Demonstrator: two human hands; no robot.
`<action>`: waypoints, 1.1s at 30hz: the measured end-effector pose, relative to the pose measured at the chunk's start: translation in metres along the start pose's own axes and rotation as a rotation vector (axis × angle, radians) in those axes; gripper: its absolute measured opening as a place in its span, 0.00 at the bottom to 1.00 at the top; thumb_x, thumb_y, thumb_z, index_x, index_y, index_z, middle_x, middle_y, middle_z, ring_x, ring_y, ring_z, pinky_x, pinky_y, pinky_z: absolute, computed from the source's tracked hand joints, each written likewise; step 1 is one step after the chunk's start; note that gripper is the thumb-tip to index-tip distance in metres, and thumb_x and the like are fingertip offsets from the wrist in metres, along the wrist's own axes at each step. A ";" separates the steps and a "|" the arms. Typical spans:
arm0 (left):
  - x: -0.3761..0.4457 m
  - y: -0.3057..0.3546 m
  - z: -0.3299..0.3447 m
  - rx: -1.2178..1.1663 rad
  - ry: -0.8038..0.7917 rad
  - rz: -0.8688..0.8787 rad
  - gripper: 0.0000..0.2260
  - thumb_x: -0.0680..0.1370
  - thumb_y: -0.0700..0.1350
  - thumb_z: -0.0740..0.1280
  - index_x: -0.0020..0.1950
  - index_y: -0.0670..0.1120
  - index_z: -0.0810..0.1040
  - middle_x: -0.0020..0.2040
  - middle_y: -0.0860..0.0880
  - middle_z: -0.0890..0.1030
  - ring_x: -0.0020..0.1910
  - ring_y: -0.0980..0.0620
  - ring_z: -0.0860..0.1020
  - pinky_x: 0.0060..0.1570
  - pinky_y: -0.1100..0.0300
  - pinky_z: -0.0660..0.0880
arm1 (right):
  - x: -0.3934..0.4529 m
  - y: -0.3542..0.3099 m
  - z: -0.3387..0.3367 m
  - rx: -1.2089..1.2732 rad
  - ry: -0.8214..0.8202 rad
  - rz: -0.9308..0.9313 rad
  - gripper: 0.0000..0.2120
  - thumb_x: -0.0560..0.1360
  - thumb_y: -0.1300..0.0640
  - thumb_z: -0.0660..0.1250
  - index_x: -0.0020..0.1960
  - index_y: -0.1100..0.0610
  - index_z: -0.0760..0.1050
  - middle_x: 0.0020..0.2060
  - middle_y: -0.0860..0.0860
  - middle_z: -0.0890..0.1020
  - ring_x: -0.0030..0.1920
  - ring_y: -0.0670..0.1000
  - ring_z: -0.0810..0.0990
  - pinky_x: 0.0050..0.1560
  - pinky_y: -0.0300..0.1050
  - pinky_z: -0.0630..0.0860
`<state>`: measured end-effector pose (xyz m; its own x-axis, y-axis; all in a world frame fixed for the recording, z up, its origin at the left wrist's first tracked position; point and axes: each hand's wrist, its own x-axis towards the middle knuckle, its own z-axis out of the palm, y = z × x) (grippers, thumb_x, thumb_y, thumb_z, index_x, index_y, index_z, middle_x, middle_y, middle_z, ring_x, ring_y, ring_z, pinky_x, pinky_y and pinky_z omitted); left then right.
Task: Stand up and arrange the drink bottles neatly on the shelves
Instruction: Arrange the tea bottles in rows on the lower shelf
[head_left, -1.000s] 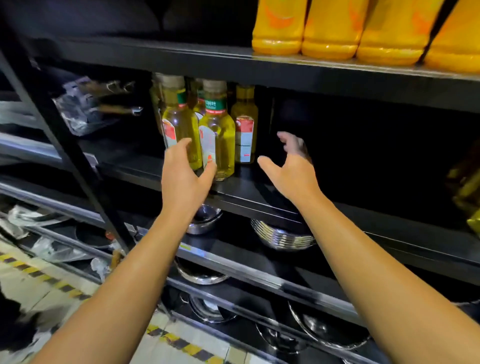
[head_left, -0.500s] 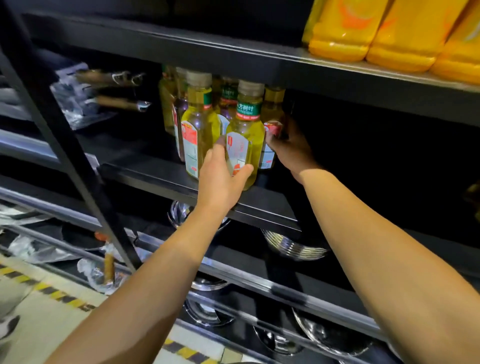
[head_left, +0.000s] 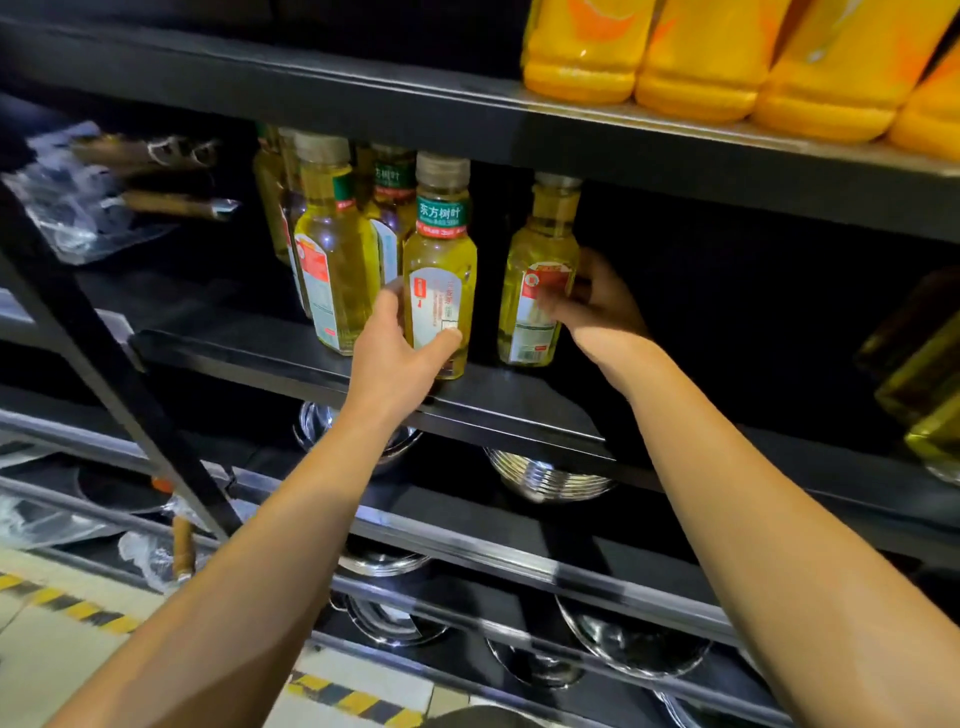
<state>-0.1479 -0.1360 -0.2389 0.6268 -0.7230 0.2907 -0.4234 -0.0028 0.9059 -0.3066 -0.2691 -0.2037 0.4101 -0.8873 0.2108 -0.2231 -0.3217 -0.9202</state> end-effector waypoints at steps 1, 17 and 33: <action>-0.001 0.002 0.001 0.002 -0.003 0.000 0.28 0.74 0.46 0.74 0.71 0.48 0.67 0.57 0.53 0.78 0.54 0.56 0.77 0.45 0.72 0.73 | -0.005 0.004 -0.010 0.019 0.031 0.028 0.26 0.73 0.57 0.74 0.68 0.52 0.70 0.62 0.51 0.79 0.62 0.53 0.77 0.64 0.55 0.74; -0.021 0.031 0.072 0.038 -0.204 0.118 0.32 0.72 0.49 0.76 0.71 0.49 0.66 0.57 0.58 0.76 0.54 0.61 0.73 0.42 0.82 0.65 | -0.097 0.017 -0.078 -0.264 0.475 0.158 0.16 0.70 0.50 0.74 0.45 0.55 0.68 0.42 0.48 0.73 0.39 0.44 0.73 0.36 0.38 0.69; -0.029 0.038 0.074 0.047 -0.217 0.113 0.31 0.72 0.46 0.76 0.71 0.47 0.66 0.56 0.57 0.73 0.50 0.63 0.71 0.38 0.84 0.65 | -0.107 0.025 -0.094 -0.148 0.380 0.163 0.17 0.76 0.53 0.70 0.62 0.57 0.72 0.49 0.46 0.78 0.43 0.39 0.76 0.31 0.25 0.69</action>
<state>-0.2307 -0.1657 -0.2352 0.4210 -0.8518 0.3117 -0.5158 0.0579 0.8548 -0.4392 -0.2135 -0.2185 0.0109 -0.9801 0.1982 -0.3936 -0.1864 -0.9002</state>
